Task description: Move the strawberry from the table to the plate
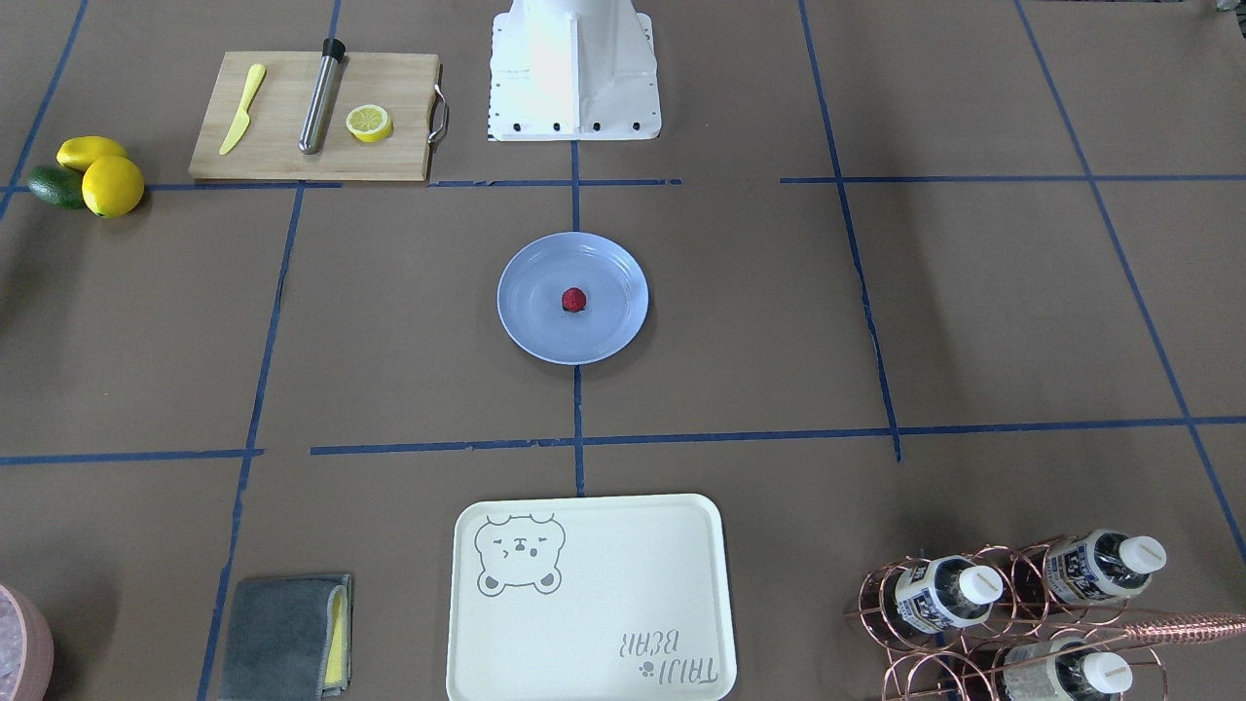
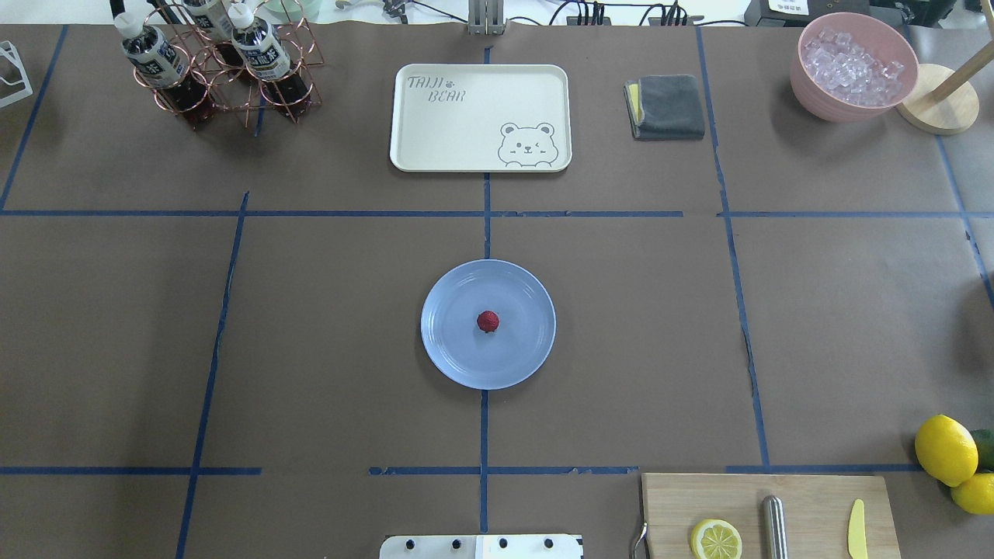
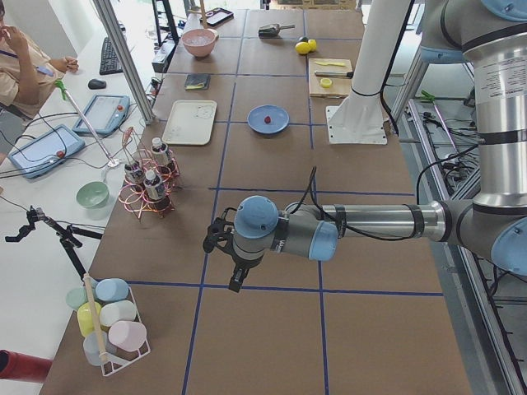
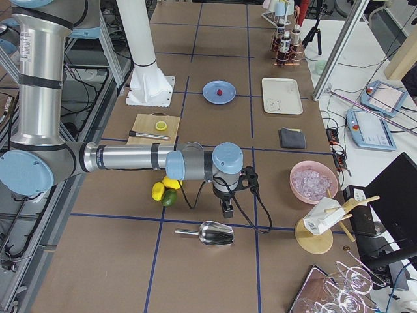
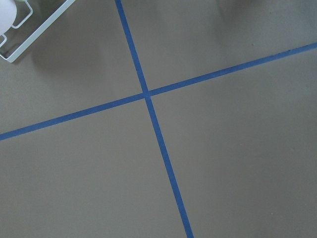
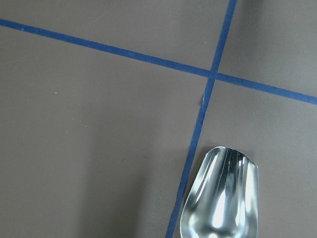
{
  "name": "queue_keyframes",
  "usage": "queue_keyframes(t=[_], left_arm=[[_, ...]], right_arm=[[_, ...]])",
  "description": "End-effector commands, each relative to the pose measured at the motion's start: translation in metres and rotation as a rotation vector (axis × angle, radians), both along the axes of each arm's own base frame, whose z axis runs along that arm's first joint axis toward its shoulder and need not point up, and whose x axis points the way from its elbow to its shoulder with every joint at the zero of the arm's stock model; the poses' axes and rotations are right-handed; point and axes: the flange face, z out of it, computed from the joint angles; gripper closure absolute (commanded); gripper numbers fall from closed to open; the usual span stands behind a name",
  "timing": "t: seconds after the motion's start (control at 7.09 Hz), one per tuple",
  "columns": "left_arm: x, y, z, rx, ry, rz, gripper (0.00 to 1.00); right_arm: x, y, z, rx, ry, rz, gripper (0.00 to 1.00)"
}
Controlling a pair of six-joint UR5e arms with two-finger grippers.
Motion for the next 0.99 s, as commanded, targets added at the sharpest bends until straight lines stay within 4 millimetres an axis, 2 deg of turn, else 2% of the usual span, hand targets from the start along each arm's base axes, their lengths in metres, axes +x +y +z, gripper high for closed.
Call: queue_keyframes(t=[0.0,0.14,0.28,0.42,0.71,0.85], left_arm=[[0.008,-0.006,-0.009,0.014,-0.02,0.016,0.0],[0.013,-0.004,-0.017,-0.024,-0.02,0.029,0.0],[0.036,-0.004,-0.034,-0.066,-0.021,0.082,0.0],[0.037,0.002,-0.033,-0.099,-0.013,0.087,0.0],[0.038,0.003,-0.029,-0.102,-0.012,0.09,0.0],[0.039,0.003,-0.031,-0.097,-0.006,0.09,0.0]], right_arm=[[-0.003,-0.019,0.001,-0.001,-0.004,-0.001,0.0],[-0.003,-0.027,-0.006,0.011,-0.003,-0.001,0.0],[-0.004,-0.029,-0.007,0.011,0.0,-0.002,0.0],[-0.003,-0.031,-0.009,0.016,0.0,-0.001,0.0],[-0.003,-0.033,-0.014,0.026,-0.005,0.0,0.0],[-0.003,-0.04,-0.03,0.052,-0.008,0.002,0.0]])
